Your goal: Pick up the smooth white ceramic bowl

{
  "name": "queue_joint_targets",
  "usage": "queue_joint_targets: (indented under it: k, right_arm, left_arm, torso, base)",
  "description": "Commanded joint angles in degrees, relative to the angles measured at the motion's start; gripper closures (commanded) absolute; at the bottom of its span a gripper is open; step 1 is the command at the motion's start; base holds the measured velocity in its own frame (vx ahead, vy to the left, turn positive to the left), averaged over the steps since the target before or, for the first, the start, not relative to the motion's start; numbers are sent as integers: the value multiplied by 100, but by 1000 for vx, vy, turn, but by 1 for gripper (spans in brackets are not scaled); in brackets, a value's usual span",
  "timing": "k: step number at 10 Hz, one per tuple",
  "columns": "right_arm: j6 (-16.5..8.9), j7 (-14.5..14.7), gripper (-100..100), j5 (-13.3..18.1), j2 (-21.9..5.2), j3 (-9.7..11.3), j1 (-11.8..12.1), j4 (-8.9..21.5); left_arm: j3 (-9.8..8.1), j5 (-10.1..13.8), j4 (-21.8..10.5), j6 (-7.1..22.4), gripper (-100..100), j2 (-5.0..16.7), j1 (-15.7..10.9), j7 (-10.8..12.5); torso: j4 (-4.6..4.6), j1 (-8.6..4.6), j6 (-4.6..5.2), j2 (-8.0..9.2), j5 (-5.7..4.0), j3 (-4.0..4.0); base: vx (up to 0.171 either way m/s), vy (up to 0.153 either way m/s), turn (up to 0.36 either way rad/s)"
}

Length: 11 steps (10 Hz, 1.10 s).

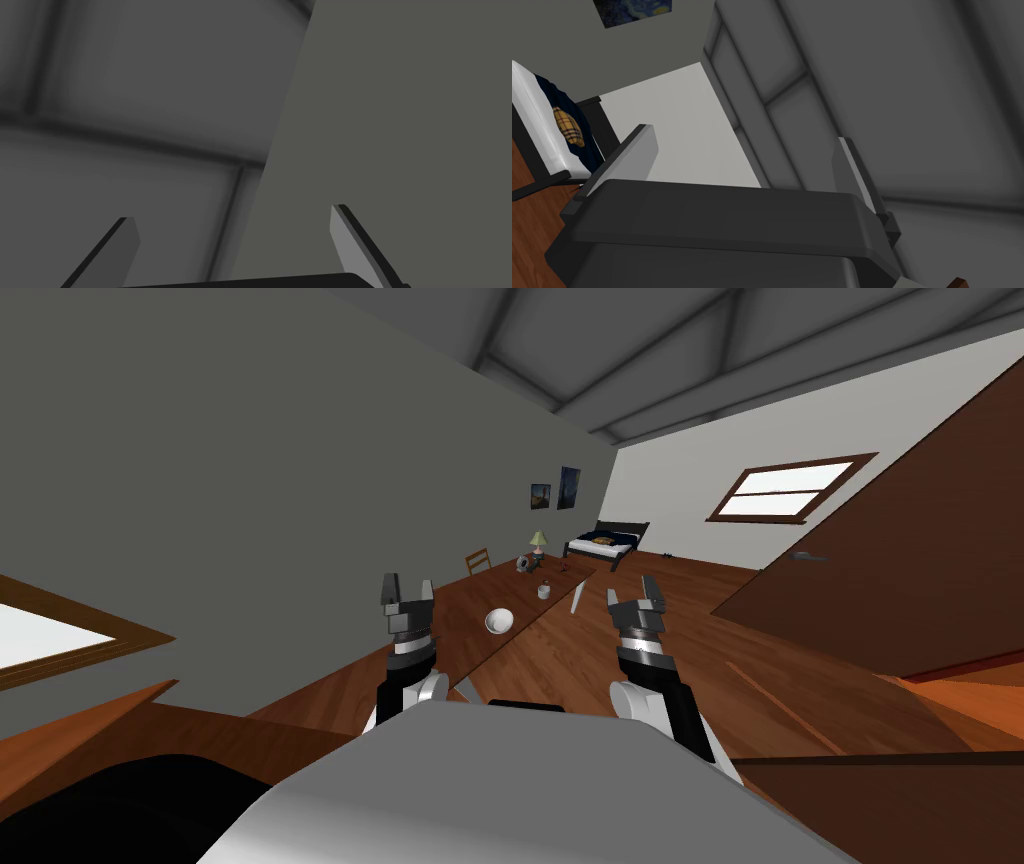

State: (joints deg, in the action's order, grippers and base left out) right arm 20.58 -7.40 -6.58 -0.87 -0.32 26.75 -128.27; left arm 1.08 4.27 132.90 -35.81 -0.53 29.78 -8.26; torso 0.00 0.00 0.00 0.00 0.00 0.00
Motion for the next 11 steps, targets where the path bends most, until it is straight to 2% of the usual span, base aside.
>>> queue_joint_targets:
  k: [1, 6, 7, 11]
  right_arm:
    - [0, 0, 0, 0, 0, 0, 0, 0]
    - [0, 0, 0, 0, 0, 0, 0, 0]
    - [0, 0, 0, 0, 0, 0, 0, 0]
    - [0, 0, 0, 0, 0, 0, -1, 0]
  left_arm:
    - [19, -1, -58, 68, -100, 192, -40, 21]
    - [178, -35, -497, 588, -100, 831, -351, 195]
    - [178, -35, -497, 588, -100, 831, -351, 195]
    - [402, -113, -1052, 1226, -100, 1217, -742, 440]
  torso:
    - [0, 0, 0, 0, 0, 0]
    - [2, 10, 1, 8, 2, 4]
    - [2, 11, 0, 10, 3, 6]
    - [2, 5, 1, 10, 1, 6]
  base:
    - [-5, 3, -10]
    - [-22, 17, -17]
    - [-24, 18, -8]
    - [-31, 10, -26]
